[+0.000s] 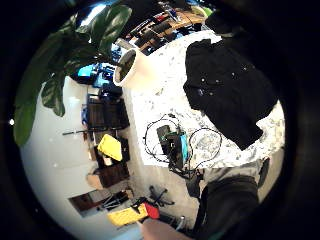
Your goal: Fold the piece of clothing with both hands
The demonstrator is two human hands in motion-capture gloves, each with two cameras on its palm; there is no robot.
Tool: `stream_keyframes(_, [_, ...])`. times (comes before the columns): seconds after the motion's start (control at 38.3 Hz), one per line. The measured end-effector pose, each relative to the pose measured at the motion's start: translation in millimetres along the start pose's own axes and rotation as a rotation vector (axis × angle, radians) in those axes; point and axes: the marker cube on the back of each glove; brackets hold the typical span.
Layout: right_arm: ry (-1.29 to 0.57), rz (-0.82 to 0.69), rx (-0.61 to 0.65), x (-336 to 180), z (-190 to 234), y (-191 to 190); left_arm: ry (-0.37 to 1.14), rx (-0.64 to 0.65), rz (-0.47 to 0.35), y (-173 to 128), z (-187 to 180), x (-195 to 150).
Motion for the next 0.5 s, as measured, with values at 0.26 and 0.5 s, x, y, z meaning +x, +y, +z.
stream_keyframes(0.26, [0.007,0.009,-0.048,12,47,-36,0.008,-0.047,0.054,2,29,19])
stream_keyframes(0.5, [0.013,0.009,-0.108,12,83,-46,0.069,-0.225,0.268,17,124,79])
